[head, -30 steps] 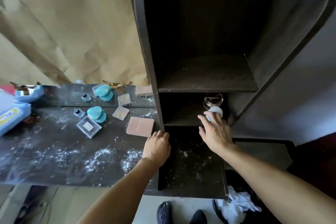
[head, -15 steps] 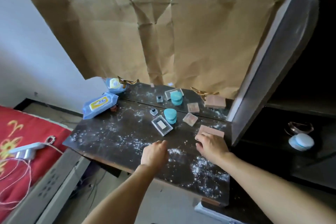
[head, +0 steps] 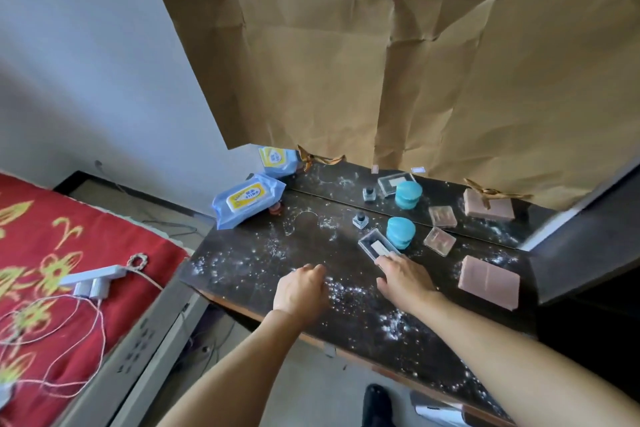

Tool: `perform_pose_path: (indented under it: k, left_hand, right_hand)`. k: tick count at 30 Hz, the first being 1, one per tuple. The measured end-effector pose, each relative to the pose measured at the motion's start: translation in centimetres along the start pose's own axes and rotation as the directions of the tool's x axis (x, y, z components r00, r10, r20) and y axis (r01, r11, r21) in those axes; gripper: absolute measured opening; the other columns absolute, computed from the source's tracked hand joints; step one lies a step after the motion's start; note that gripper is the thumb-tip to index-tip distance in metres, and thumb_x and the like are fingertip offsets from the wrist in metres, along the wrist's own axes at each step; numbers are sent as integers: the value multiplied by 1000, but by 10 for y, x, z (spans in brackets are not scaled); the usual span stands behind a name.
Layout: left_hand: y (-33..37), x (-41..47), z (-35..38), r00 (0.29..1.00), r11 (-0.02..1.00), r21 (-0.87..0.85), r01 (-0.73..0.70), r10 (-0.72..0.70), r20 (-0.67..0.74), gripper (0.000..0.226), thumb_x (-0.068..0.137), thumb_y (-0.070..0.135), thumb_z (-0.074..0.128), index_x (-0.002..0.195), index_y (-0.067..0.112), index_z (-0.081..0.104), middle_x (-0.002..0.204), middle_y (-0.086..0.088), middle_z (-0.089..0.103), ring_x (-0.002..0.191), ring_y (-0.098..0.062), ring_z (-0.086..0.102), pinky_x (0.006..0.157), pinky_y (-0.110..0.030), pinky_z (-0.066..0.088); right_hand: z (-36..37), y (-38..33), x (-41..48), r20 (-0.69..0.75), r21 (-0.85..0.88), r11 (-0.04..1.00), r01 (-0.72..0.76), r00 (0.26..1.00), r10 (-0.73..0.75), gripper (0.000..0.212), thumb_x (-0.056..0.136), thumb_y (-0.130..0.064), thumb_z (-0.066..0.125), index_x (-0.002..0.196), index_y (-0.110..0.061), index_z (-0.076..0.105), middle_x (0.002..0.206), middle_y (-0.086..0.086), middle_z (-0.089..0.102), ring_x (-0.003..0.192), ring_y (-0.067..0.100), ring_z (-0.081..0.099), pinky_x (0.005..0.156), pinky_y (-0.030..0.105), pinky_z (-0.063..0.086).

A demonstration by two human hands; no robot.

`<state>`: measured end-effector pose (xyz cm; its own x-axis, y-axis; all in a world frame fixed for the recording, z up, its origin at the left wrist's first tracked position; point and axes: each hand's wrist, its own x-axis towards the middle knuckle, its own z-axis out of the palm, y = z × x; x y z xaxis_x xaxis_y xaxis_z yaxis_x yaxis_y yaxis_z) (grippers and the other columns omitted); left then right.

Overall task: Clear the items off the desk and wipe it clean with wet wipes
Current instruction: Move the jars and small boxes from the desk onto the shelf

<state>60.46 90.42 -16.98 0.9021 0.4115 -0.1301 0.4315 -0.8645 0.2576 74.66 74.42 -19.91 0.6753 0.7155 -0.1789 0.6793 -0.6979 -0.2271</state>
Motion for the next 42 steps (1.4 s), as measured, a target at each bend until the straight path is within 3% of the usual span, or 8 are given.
perform_pose_path:
  k: [8,13,18,24,28,31,36,42]
  left_hand:
    - [-27,68,6,994,999,10,-53,51,101,16,90,28,45,92,15,54,96,-3,60,89,-31,60,71,-37,46]
    - [-35,128,12,977,994,3,-109,106,185,20,88,24,47,103,17,57,103,-1,58,93,-28,61,75,-37,50]
    - [-25,184,25,960,986,-35,-165,169,224,27,91,22,48,117,17,54,118,-1,53,103,-23,57,83,-38,51]
    - [-6,236,40,902,951,-19,-309,299,313,47,88,13,49,134,20,42,130,-5,41,118,-24,44,92,-39,46]
    - [2,257,57,833,895,9,-446,411,369,61,82,6,53,138,24,36,137,-2,37,119,-23,40,93,-40,48]
    - [2,262,69,775,846,25,-533,475,417,56,84,7,53,137,22,39,131,-3,43,119,-23,42,93,-37,47]
    - [-6,256,74,760,821,50,-569,502,412,36,86,12,52,121,12,47,122,-5,48,115,-25,43,90,-36,43]
    - [5,233,60,710,822,-118,-558,545,446,46,84,11,58,124,10,37,116,-8,56,105,-25,54,85,-34,47]
  right_hand:
    - [27,3,69,37,-19,996,-84,996,85,35,86,-22,48,121,-20,44,126,3,49,115,23,45,90,35,43]
    - [49,6,89,63,-86,984,-159,984,164,54,86,-23,56,136,-20,35,152,10,27,135,28,32,105,42,36]
    - [64,9,89,92,-69,975,-211,972,217,61,59,-28,83,113,-17,57,132,20,52,113,35,55,75,46,51]
    - [69,13,86,4,12,960,-280,960,280,59,64,-34,80,115,-25,53,124,11,56,103,29,57,78,43,52]
    - [70,5,81,28,112,890,-442,897,441,75,61,-34,78,127,-24,46,113,7,57,99,25,56,80,38,50]
    - [67,-4,74,63,170,834,-525,850,523,88,64,-37,76,140,-22,34,119,6,48,109,23,46,85,34,50]
    - [59,-13,59,18,195,772,-605,789,614,91,69,-44,71,144,-23,24,129,4,37,117,20,41,85,30,53]
    - [38,-21,27,15,236,616,-751,637,771,94,72,-50,69,145,-25,15,134,4,38,117,18,49,88,30,50]
